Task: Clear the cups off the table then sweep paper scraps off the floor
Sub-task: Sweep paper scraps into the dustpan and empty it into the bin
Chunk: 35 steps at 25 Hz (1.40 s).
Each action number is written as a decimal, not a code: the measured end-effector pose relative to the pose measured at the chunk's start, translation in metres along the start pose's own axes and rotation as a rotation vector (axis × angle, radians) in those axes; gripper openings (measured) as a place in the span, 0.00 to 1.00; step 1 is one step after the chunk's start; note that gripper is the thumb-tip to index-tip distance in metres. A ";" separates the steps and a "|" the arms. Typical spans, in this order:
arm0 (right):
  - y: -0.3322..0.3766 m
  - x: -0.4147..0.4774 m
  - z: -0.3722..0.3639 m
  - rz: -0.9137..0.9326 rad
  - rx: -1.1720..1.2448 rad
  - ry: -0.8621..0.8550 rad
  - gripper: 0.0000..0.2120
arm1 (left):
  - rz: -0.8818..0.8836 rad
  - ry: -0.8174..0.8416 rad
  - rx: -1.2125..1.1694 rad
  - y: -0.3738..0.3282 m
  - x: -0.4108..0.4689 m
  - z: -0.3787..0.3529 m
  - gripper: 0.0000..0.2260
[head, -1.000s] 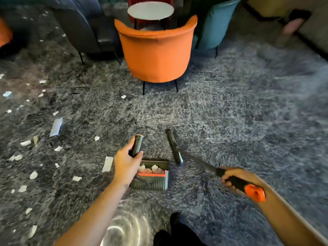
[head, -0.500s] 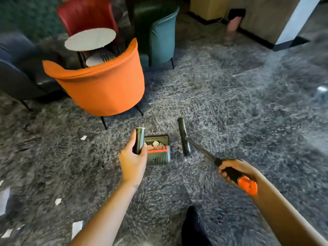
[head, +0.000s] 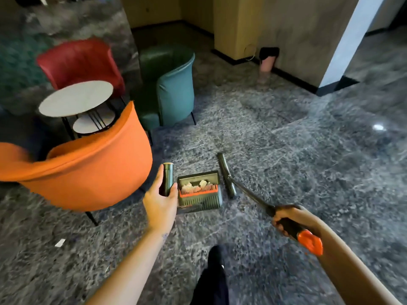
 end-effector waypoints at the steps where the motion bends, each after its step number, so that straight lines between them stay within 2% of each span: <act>1: 0.027 0.028 0.007 0.016 -0.008 -0.013 0.12 | -0.002 0.011 -0.009 -0.002 0.029 -0.030 0.26; 5: 0.142 0.144 0.029 0.032 -0.085 -0.073 0.14 | -0.037 0.026 -0.028 -0.018 0.150 -0.143 0.25; 10: 0.290 0.257 0.056 0.019 -0.065 -0.113 0.14 | -0.016 0.077 -0.057 -0.064 0.307 -0.259 0.25; 16: 0.448 0.413 0.083 0.044 -0.011 -0.114 0.17 | -0.097 0.107 -0.031 -0.113 0.490 -0.399 0.24; 21: 0.614 0.587 0.121 0.050 0.071 -0.091 0.14 | -0.077 0.162 0.021 -0.137 0.673 -0.557 0.24; 25: 0.751 0.687 0.150 0.034 0.131 -0.125 0.10 | -0.104 0.195 0.036 -0.178 0.801 -0.641 0.24; 28: 0.837 0.758 0.159 0.045 0.126 -0.138 0.08 | -0.050 0.209 0.047 -0.197 0.895 -0.703 0.24; 35: 1.025 0.965 0.203 0.028 0.153 -0.170 0.10 | -0.021 0.281 -0.055 -0.215 1.120 -0.921 0.22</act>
Point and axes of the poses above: each hand's wrist, its own x-axis towards the middle knuckle, its own z-axis out of the back of the hand, y = z × x, the point moved 9 cm from there along x, towards the middle knuckle, and after that the axes turned 9 degrees about x, right-handed, at the moved point
